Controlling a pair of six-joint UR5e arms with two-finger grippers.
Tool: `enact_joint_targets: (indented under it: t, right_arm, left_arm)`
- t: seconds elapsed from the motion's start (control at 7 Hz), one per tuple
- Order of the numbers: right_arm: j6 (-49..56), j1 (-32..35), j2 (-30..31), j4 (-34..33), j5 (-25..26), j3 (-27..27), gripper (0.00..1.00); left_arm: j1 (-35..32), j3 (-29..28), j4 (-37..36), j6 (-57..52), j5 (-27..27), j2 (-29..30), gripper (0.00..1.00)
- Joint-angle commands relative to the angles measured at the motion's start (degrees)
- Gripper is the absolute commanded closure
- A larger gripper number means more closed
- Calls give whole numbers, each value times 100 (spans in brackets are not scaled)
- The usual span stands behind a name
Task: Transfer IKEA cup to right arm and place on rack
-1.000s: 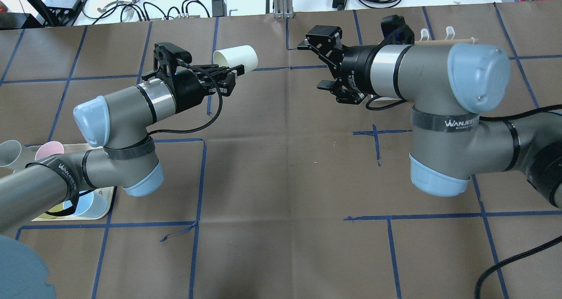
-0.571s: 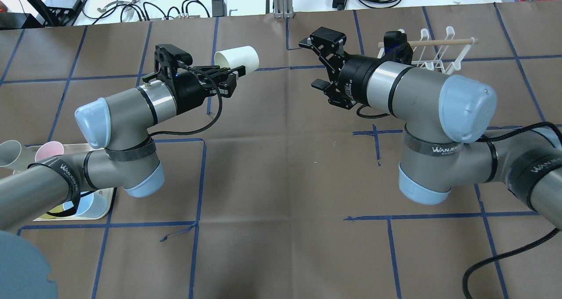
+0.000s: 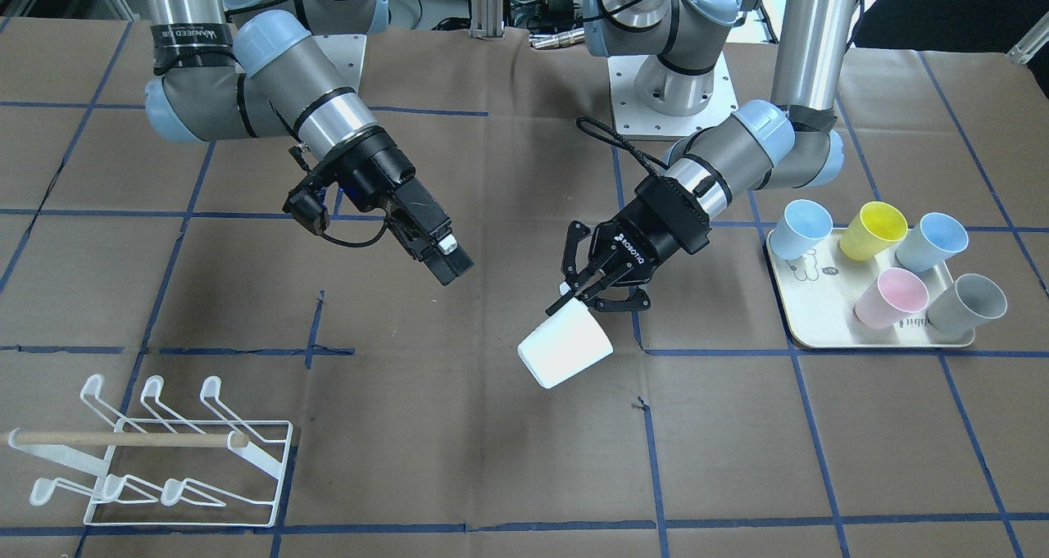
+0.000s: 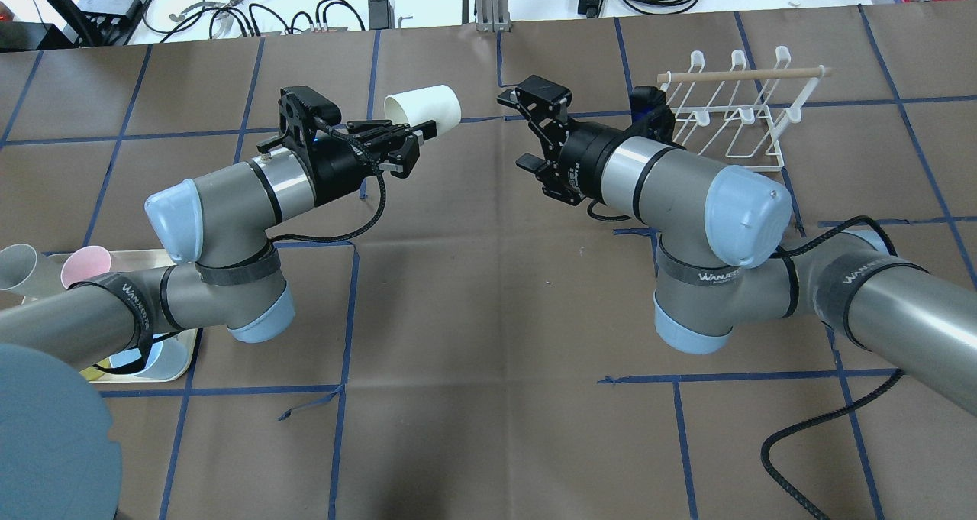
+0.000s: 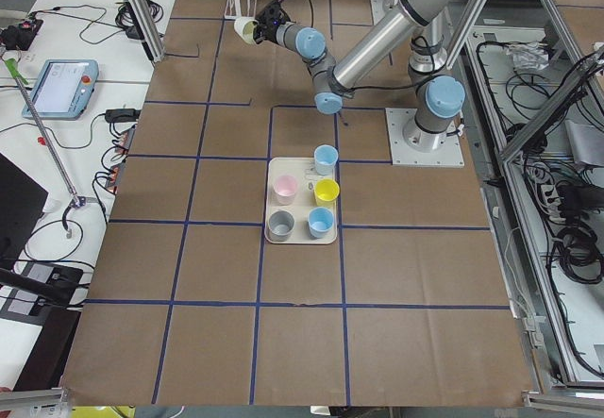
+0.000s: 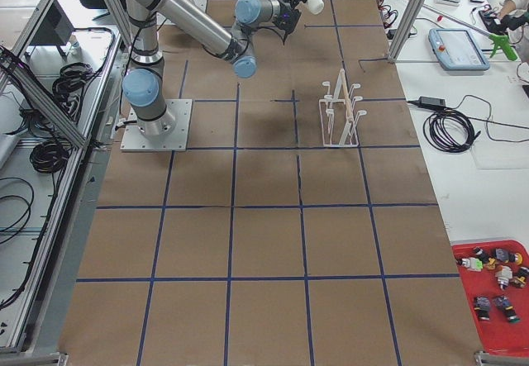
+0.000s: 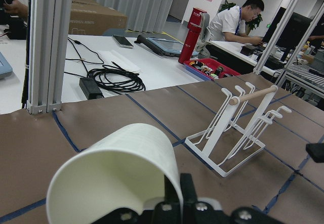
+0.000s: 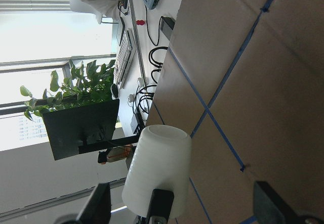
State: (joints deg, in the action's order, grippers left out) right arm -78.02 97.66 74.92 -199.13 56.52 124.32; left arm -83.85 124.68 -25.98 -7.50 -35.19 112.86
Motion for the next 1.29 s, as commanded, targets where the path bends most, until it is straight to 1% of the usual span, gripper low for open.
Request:
enact_joint_targets:
  t: [0.0,0.14,0.29,0.43,0.57,0.71,0.86,1.14]
  right_arm:
    - [-2,157,-240,-12,-36,-22,0]
    - [-20,157,-250,-21,16,-74,0]
    - [-124,157,-293,-38,34,-248,2]
    - [-343,157,-398,-134,226,-442,2]
    - [-354,174,-564,-622,558,-513,1]
    - [-363,287,-723,-854,796,-523,1]
    - [-415,419,-846,-856,999,-584,1]
    - [-774,630,-1092,-865,1088,-899,1]
  left_arm:
    - [0,21,-607,659,91,148,100]
    - [0,21,-645,732,92,148,100]
    - [0,21,-645,845,92,122,100]
    - [0,21,-645,890,92,113,100]
    - [0,13,-645,960,92,104,100]
    - [0,13,-654,978,92,104,100]
    - [-9,21,-671,978,92,104,100]
    - [-18,30,-671,987,92,104,100]
